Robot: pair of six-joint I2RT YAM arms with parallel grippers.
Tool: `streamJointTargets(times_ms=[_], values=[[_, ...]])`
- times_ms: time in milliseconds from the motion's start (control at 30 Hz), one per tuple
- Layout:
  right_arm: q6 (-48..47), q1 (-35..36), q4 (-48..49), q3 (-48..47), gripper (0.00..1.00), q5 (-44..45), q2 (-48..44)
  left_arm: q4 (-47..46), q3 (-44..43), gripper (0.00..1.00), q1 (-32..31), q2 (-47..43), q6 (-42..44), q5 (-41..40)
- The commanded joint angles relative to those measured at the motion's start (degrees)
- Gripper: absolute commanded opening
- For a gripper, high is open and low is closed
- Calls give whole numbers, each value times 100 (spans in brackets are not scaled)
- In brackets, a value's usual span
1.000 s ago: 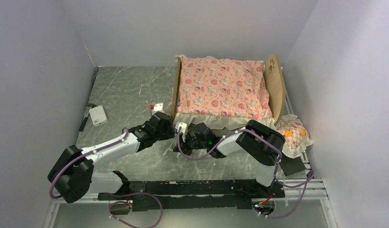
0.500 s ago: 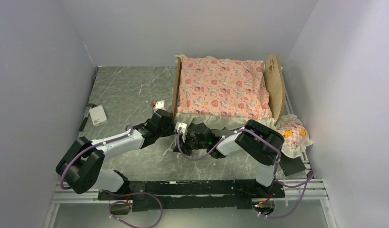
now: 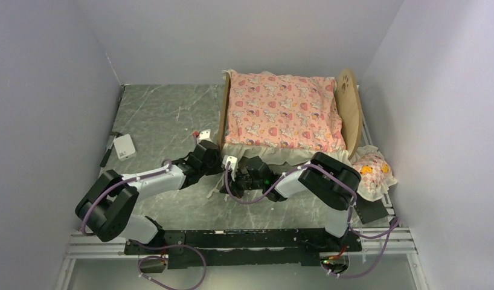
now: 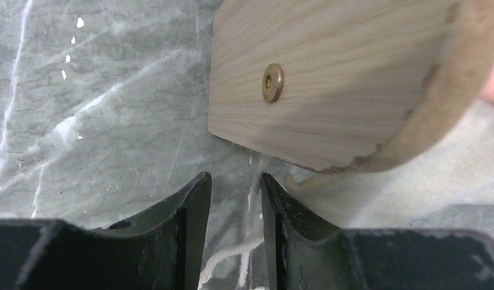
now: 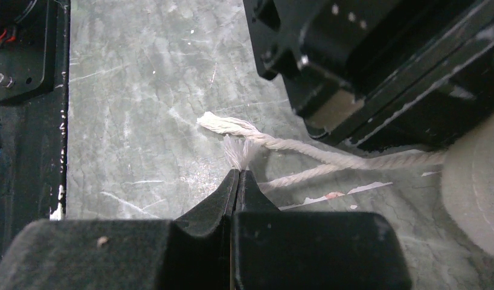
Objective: Set up the pet bed
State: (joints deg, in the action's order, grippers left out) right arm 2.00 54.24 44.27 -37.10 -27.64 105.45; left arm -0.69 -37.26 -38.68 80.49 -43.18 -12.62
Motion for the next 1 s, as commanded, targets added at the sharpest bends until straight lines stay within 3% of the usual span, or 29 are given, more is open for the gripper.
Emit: streamJointTargets(times_ms=[0,167,333,367,700,967], values=[[64,17,214,-36,0,-261,12,-269,25,40,22,201,-43,148],[91,17,244,-25,0,-257,-15,-376,-19,31,18,341,-20,305],[280,4,348,52,0,-109,-159,-404,106,2,22,125,17,297],[348,-5,397,76,0,-76,-195,-399,139,0,25,47,20,274],[1411,-343,1116,358,0,469,-572,-337,379,0,34,-411,89,226],[2044,-574,872,71,0,983,-774,-280,424,0,96,-463,86,260]])
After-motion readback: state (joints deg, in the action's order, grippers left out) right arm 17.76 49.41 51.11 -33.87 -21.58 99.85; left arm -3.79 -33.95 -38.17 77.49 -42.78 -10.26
